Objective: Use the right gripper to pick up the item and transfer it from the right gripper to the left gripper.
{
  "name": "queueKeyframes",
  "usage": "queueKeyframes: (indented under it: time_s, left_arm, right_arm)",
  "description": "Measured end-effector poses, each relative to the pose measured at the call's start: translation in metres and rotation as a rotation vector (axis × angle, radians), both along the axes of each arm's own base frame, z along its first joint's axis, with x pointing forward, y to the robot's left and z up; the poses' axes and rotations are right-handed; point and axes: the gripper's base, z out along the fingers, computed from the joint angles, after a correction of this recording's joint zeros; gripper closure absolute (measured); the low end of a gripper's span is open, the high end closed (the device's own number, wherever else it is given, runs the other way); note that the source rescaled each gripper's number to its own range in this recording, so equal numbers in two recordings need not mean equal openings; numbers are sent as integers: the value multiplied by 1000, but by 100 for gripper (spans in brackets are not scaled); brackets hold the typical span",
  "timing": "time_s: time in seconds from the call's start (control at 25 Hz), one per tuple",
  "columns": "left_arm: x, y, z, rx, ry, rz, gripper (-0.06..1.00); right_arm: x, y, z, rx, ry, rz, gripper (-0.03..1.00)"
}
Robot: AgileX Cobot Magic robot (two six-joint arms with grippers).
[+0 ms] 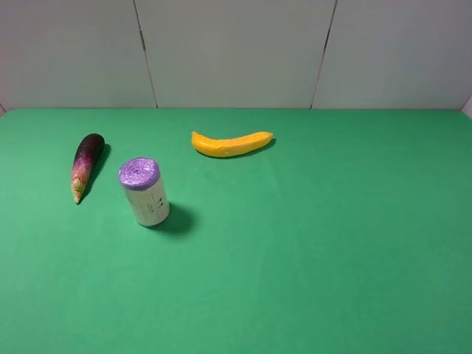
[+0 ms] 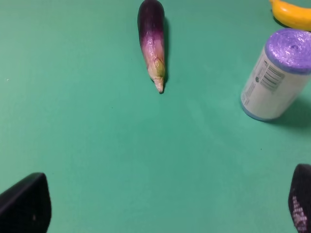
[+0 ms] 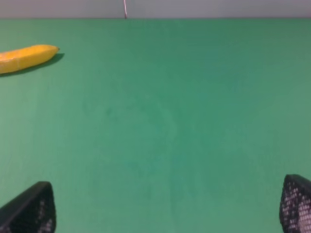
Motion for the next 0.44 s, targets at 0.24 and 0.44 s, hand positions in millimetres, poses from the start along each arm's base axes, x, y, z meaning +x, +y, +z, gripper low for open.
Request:
queueKeyframes:
  time_s: [0.24,0.44]
  left_arm:
    - [0,0,0,0,0,0,-2]
    - [0,0,0,0,0,0,-2]
  right_arm:
    - [0,0,0,0,-1,0,-3]
    - [0,0,0,0,-1,0,-3]
